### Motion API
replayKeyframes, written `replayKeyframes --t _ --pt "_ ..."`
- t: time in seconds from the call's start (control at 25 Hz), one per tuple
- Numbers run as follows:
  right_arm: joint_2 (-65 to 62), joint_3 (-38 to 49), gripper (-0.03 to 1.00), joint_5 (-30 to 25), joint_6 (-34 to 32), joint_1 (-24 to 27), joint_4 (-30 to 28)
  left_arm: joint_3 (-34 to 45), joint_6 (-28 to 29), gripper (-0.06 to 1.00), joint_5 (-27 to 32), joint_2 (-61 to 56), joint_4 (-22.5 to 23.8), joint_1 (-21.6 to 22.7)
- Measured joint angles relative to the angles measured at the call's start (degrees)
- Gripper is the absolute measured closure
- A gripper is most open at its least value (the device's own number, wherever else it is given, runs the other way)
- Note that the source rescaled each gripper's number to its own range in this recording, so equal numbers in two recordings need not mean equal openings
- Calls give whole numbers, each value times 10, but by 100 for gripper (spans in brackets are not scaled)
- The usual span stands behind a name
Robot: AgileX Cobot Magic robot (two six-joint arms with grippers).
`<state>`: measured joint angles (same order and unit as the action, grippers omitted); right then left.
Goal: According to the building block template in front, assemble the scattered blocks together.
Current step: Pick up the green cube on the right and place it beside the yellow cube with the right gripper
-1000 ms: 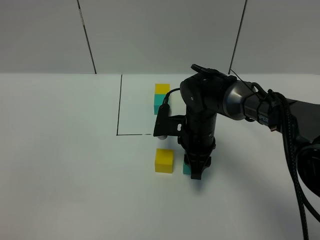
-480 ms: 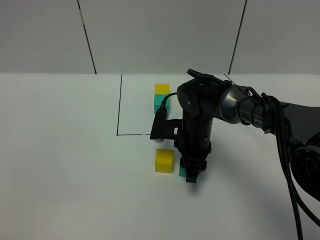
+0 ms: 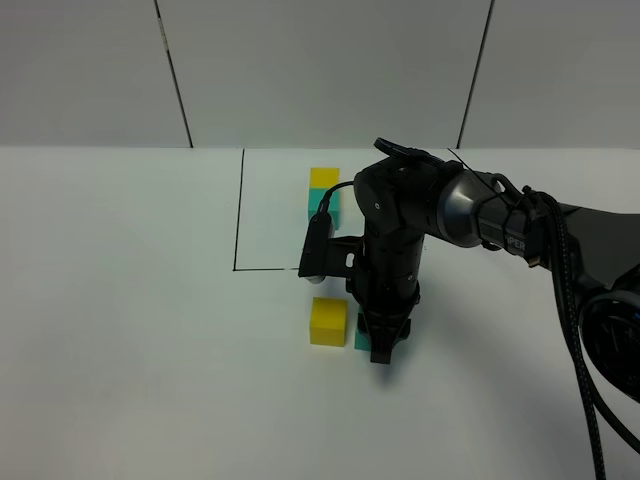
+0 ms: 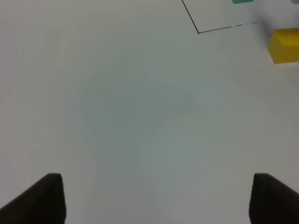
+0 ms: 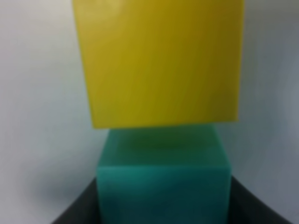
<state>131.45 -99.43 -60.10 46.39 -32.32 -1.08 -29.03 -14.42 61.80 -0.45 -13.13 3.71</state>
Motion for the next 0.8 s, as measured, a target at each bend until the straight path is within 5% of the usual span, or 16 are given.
replayKeyframes --t 0.8 --pt "0 0 96 17 3 -5 1 0 0 4 0 0 0 0"
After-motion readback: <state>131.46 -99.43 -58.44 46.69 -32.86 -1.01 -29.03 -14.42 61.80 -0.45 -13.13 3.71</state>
